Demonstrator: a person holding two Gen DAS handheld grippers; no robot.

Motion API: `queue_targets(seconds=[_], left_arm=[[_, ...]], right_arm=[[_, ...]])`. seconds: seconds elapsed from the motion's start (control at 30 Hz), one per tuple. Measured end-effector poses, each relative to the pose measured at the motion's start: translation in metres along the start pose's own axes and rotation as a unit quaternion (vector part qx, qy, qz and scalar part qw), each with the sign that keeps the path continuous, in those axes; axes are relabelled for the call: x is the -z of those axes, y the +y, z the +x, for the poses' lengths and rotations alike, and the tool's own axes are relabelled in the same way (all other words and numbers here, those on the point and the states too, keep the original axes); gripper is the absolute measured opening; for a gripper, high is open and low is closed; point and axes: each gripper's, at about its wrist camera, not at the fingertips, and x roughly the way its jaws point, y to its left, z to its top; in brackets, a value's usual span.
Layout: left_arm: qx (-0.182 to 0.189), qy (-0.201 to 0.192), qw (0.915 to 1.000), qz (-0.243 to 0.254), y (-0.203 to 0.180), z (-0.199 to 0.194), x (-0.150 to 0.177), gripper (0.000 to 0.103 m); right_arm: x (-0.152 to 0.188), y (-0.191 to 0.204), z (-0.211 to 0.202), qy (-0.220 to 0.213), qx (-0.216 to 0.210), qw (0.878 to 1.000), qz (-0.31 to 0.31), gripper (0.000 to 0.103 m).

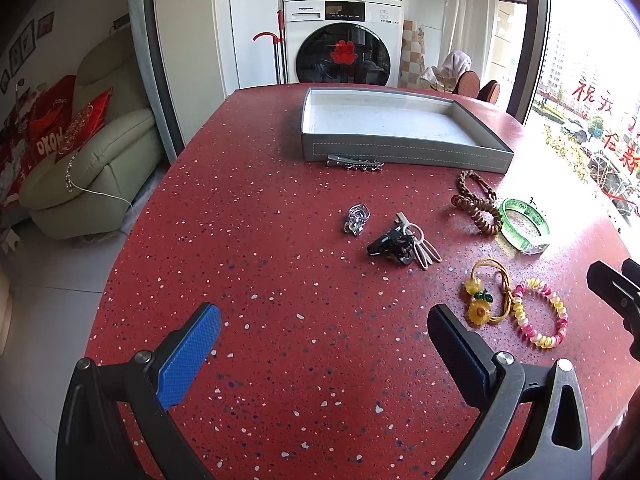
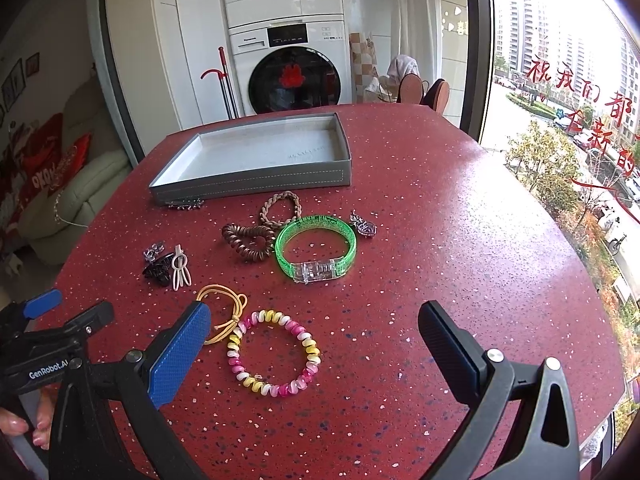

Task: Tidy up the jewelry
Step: 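Grasp the black claw clip with the left tool while the right tool grasps the beaded bracelet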

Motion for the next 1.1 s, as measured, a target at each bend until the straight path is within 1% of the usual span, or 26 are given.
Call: queue_targets(seconds=[0.13,0.23,0.3,0.4,0.47,0.53,0.57,0.6,0.63,0.67,0.7,0.77,0.9,0.97,1.0,1.03,1.07,1.1], left_arm=[[0.000,0.011,0.9999,0.012,0.001,0.010,-0.011,0.103],[0.026,0.036,0.9990,0.005,0.002,0.024,-0.020,0.103],[0.048,0.045,0.9977,0.011,0.000,0.032,-0.025,0.103],[0.049,0.042,0.9973,0.034,-0.009,0.040,-0.032,0.103],[0.055,0.049,0.9962,0.047,-0.015,0.047,-0.037,0.103],[0.058,0.049,0.9957,0.052,-0.019,0.053,-0.041,0.103],[0.059,0.049,0.9955,0.057,-0.022,0.055,-0.043,0.095],[0.062,0.054,0.9947,0.062,-0.024,0.058,-0.044,0.091],[0.069,0.061,0.9937,0.064,-0.027,0.061,-0.044,0.089],[0.073,0.064,0.9932,0.064,-0.029,0.063,-0.044,0.089],[0.076,0.064,0.9928,0.067,-0.031,0.065,-0.044,0.089],[0.079,0.066,0.9918,0.077,-0.037,0.067,-0.043,0.077],[0.088,0.066,0.9906,0.082,-0.044,0.071,-0.044,0.070],[0.091,0.065,0.9902,0.083,-0.046,0.071,-0.045,0.057],[0.093,0.065,0.9900,0.083,-0.047,0.071,-0.045,0.054],[0.093,0.065,0.9900,0.084,-0.048,0.072,-0.046,0.054],[0.094,0.063,0.9900,0.084,-0.048,0.072,-0.046,0.046],[0.097,0.063,0.9897,0.083,-0.048,0.072,-0.045,0.042]], right_arm=[[-0.001,-0.004,0.007,0.021,0.011,1.000,-0.008,0.103],[0.002,-0.008,0.016,0.046,0.015,0.999,-0.011,0.103],[0.004,-0.011,0.022,0.063,0.016,0.998,-0.011,0.103],[0.008,-0.015,0.031,0.085,0.015,0.996,-0.009,0.103],[0.010,-0.016,0.035,0.095,0.013,0.995,-0.010,0.102],[0.012,-0.015,0.038,0.105,0.013,0.994,-0.015,0.097],[0.013,-0.015,0.040,0.110,0.014,0.994,-0.018,0.095],[0.014,-0.015,0.042,0.116,0.014,0.993,-0.020,0.092],[0.016,-0.014,0.045,0.122,0.012,0.992,-0.023,0.088],[0.017,-0.013,0.048,0.126,0.011,0.992,-0.024,0.085],[0.018,-0.012,0.050,0.132,0.010,0.991,-0.026,0.078],[0.018,-0.008,0.052,0.131,0.021,0.990,-0.038,0.075],[0.014,-0.001,0.054,0.133,0.017,0.990,-0.051,0.063],[0.011,0.001,0.055,0.136,0.014,0.989,-0.053,0.058],[0.011,0.003,0.055,0.137,0.011,0.989,-0.054,0.052],[0.011,0.004,0.054,0.138,0.011,0.989,-0.056,0.047],[0.010,0.006,0.053,0.137,0.011,0.989,-0.058,0.043],[0.010,0.007,0.053,0.137,0.009,0.989,-0.058,0.035]])
